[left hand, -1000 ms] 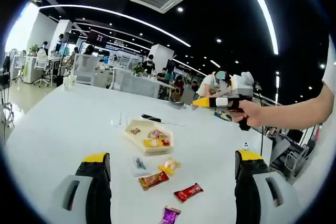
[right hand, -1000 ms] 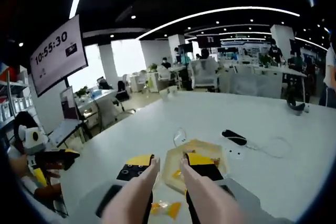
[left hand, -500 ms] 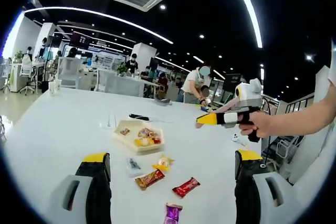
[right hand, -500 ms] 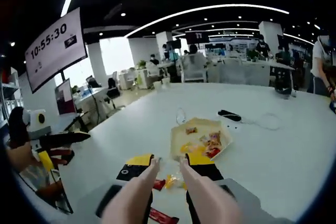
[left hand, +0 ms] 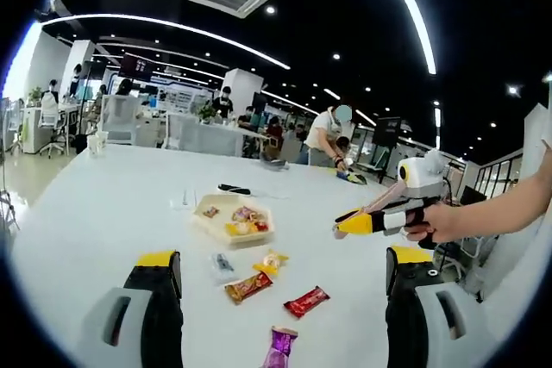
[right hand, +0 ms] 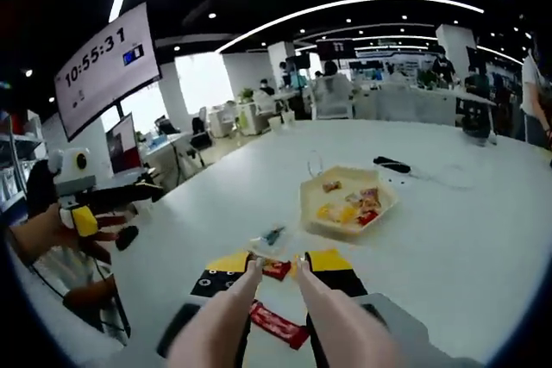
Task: Place the target food into the container with the food tongs after gripping and lifting it, then release it inside without dropping or visibly crushing the food.
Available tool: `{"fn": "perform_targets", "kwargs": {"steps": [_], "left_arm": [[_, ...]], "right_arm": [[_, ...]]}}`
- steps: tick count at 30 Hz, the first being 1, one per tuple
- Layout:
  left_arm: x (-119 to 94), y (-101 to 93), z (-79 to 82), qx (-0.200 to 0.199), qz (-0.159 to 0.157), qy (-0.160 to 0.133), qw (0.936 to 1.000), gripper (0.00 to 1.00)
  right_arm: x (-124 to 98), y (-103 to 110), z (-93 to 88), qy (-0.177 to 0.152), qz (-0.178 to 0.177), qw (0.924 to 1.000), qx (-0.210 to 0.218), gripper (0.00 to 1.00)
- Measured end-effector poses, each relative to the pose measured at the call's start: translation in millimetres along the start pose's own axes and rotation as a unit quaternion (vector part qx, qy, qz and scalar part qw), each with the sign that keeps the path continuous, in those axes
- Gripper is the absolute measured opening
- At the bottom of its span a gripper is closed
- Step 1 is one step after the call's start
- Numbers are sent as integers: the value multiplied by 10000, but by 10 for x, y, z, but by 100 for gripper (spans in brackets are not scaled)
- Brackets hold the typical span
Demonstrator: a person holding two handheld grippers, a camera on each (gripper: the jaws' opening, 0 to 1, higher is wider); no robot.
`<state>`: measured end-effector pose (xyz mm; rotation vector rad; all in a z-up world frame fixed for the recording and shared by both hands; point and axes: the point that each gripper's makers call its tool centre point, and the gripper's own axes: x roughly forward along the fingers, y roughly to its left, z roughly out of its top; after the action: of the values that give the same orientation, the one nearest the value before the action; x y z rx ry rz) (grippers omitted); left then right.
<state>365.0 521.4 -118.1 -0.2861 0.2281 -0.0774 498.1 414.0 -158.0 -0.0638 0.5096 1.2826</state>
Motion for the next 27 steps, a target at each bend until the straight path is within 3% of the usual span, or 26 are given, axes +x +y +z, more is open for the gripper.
{"fn": "perform_targets", "kwargs": {"steps": [6, 10, 17, 19, 21, 23, 27], "left_arm": [[71, -120, 16, 221, 157, 196, 9994, 99], [184, -169, 52, 279, 139, 237, 9992, 99], [250, -209, 128, 215, -175, 265, 9993, 99], [245, -156, 99, 193, -214, 370, 9989, 99], [224, -131, 140, 265, -255, 288, 9989, 99], [218, -122, 156, 213, -380, 246, 9987, 99], [275, -54, 148, 263, -582, 175, 9978, 99]], "right_arm": [[20, -138, -26, -127, 273, 9994, 186, 23], [50, -99, -5, -116, 552, 9984, -28, 24], [87, -136, 5, 161, 375, 9986, -344, 23], [57, -140, 46, 241, 377, 9978, -494, 24], [43, -134, 25, 388, 422, 9964, -625, 24], [17, -54, 60, 299, 613, 9958, -610, 24], [4, 41, -22, 441, 535, 9951, -706, 24]]}}
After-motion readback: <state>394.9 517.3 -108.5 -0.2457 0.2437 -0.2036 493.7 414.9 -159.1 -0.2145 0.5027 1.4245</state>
